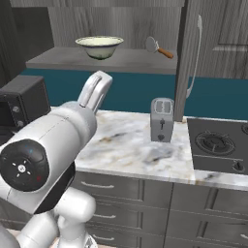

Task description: Pick the mug and place it in the sink. Pick the bowl and place it in the open cabinet and then close the cabinet.

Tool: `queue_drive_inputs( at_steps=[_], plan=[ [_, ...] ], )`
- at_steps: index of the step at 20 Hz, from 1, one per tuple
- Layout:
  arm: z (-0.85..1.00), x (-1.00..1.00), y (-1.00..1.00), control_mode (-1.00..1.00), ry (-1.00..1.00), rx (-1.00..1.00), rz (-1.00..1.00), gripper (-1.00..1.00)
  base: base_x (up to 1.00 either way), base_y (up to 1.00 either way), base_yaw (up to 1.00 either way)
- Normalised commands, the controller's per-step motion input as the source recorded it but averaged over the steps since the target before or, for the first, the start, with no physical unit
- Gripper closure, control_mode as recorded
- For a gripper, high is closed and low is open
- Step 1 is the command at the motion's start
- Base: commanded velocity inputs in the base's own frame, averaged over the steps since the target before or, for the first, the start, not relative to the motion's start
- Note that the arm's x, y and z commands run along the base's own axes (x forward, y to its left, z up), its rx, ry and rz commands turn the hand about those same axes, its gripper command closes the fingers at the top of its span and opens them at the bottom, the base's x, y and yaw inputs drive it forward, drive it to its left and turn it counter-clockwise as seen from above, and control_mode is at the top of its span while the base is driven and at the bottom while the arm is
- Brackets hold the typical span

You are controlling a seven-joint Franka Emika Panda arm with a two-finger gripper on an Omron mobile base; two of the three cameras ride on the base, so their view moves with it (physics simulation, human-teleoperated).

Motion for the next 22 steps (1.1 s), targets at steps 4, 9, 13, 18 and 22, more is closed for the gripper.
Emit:
queue_drive_inputs(
  at_steps=[4, 9, 13, 18, 22],
  plan=[
    [0.0, -0.14, -0.28, -1.0, -0.06, 0.0, 0.0, -1.0, 0.0, 0.0, 0.0],
    [0.0, -0.04, -0.33, -1.0, 0.0, 0.0, 0.0, -1.0, 0.0, 0.0, 0.0],
    [0.0, 0.0, -0.42, -1.0, 0.0, 0.0, 0.0, -1.0, 0.0, 0.0, 0.0],
    [0.0, 0.0, -0.42, -1.0, 0.0, 0.0, 0.0, -1.0, 0.0, 0.0, 0.0],
    [0.0, 0.02, -0.33, -1.0, 0.0, 0.0, 0.01, -1.0, 0.0, 0.0, 0.0]
  ],
)
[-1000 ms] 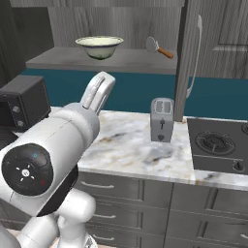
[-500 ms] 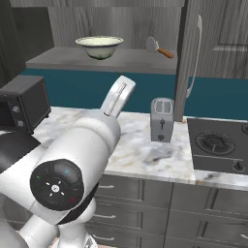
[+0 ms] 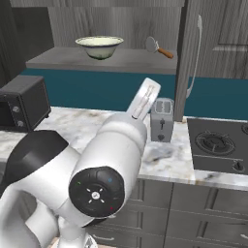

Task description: Pick the mug and place it in the sink. Pick the bowl and place it in the open cabinet and then close the cabinet.

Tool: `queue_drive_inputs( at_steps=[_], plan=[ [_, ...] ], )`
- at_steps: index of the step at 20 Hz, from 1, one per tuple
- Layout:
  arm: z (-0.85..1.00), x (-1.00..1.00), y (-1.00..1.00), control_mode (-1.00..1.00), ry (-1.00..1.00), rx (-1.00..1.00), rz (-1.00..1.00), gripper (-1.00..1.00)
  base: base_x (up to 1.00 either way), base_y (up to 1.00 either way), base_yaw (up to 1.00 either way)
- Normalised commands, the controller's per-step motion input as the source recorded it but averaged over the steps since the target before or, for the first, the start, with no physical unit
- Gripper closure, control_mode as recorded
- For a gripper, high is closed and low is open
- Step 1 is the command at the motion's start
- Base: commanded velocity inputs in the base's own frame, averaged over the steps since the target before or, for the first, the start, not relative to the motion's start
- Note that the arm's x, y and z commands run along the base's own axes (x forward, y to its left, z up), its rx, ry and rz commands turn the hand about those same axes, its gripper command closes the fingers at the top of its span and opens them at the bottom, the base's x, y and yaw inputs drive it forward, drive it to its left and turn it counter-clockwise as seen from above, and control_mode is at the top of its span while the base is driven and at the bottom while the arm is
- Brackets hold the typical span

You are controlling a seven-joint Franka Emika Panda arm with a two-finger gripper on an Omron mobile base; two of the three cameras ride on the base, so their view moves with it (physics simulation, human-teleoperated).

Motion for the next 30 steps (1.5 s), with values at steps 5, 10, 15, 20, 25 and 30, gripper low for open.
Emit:
queue_drive_inputs(
  at_steps=[5, 10, 15, 20, 25, 30],
  plan=[
    [-0.01, 0.1, -0.27, -1.0, 0.0, 0.0, 0.04, -1.0, 0.0, 0.0, 0.0],
    [-0.17, 0.15, -0.19, -1.0, -0.04, 0.0, 0.08, -1.0, 0.0, 0.0, 0.0],
    [-0.29, 0.31, -0.08, -1.0, -0.08, -0.02, 0.13, -1.0, 0.0, 0.0, 0.0],
    [-0.12, 0.21, -0.24, -1.0, -0.09, -0.01, 0.15, -1.0, 0.0, 0.0, 0.0],
    [0.0, 0.04, -0.45, -1.0, -0.09, 0.0, 0.15, -1.0, 0.0, 0.0, 0.0],
    [-0.01, 0.02, -0.26, -1.0, -0.1, 0.0, 0.14, -1.0, 0.0, 0.0, 0.0]
  ],
)
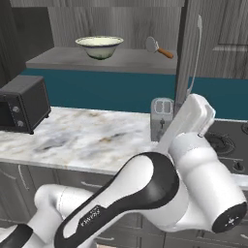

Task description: Pick the mug and place it in the sink. Pick the bowl and place it in the open cabinet and then close the cabinet.

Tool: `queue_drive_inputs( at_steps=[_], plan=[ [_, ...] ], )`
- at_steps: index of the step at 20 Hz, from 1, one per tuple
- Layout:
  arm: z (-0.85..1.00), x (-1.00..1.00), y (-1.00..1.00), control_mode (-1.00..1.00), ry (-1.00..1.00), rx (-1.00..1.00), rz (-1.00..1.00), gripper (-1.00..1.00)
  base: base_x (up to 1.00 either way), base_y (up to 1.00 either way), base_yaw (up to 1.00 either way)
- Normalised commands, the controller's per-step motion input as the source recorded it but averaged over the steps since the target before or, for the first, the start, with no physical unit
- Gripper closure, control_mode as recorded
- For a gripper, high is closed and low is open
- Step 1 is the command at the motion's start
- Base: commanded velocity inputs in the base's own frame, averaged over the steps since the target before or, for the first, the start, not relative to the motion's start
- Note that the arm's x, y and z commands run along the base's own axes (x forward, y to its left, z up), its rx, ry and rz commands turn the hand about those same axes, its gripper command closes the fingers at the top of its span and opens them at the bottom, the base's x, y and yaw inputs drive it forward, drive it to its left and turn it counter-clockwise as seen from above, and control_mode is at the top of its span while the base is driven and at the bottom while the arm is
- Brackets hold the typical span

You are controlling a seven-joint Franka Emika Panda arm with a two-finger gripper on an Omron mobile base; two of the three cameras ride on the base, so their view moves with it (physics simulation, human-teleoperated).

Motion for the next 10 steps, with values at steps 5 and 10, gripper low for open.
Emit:
queue_drive_inputs(
  at_steps=[5, 10],
  plan=[
    [-0.11, 0.08, -0.17, -1.0, -0.11, -0.01, 0.13, -1.0, 0.0, 0.0, 0.0],
    [-0.24, 0.11, -0.05, -1.0, -0.14, -0.05, 0.12, -1.0, 0.0, 0.0, 0.0]
  ],
)
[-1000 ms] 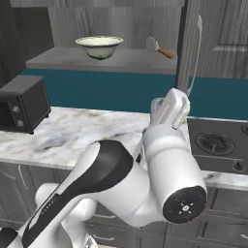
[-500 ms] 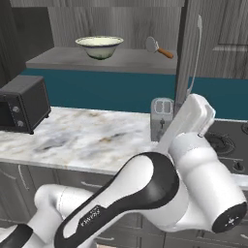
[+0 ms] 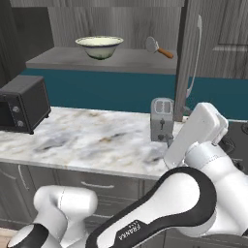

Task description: Pick the mug and place it in the sink. Pick the bowl and place it in the open cabinet and then close the cabinet.

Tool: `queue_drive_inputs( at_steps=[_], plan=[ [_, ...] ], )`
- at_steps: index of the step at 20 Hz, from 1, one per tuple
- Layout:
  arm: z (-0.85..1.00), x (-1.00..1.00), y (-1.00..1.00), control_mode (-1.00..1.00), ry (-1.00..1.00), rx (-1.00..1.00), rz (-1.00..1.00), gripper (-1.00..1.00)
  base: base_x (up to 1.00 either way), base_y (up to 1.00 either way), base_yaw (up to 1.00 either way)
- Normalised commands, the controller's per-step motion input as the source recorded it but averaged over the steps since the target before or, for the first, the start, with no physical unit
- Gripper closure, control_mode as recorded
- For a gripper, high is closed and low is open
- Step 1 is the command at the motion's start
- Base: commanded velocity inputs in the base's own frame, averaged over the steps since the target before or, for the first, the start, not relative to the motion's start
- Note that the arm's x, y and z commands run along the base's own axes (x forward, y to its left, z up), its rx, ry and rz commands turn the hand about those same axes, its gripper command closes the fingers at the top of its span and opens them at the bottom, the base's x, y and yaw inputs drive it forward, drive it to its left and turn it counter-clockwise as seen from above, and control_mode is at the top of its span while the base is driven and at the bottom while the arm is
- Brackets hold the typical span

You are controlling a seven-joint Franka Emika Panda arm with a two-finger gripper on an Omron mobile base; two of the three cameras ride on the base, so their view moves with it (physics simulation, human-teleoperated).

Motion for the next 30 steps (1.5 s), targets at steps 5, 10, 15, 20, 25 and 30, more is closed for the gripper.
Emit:
queue_drive_inputs(
  at_steps=[5, 10, 15, 20, 25, 30],
  plan=[
    [-0.19, 0.29, -0.02, -1.0, -0.16, -0.09, 0.08, -1.0, 0.0, 0.0, 0.0],
    [-0.1, 0.51, 0.0, -1.0, -0.17, -0.13, 0.04, -1.0, 0.0, 0.0, 0.0],
    [-0.23, 0.4, -0.26, -1.0, -0.18, -0.11, 0.06, -1.0, 0.0, 0.0, 0.0],
    [-0.24, 0.12, -0.53, -1.0, -0.19, -0.06, 0.09, -1.0, 0.0, 0.0, 0.0],
    [-0.05, 0.3, -0.35, -1.0, -0.17, -0.07, 0.08, -1.0, 0.0, 0.0, 0.0],
    [0.0, 0.43, -0.23, -1.0, -0.1, -0.05, 0.06, -1.0, 0.0, 0.0, 0.0]
  ],
)
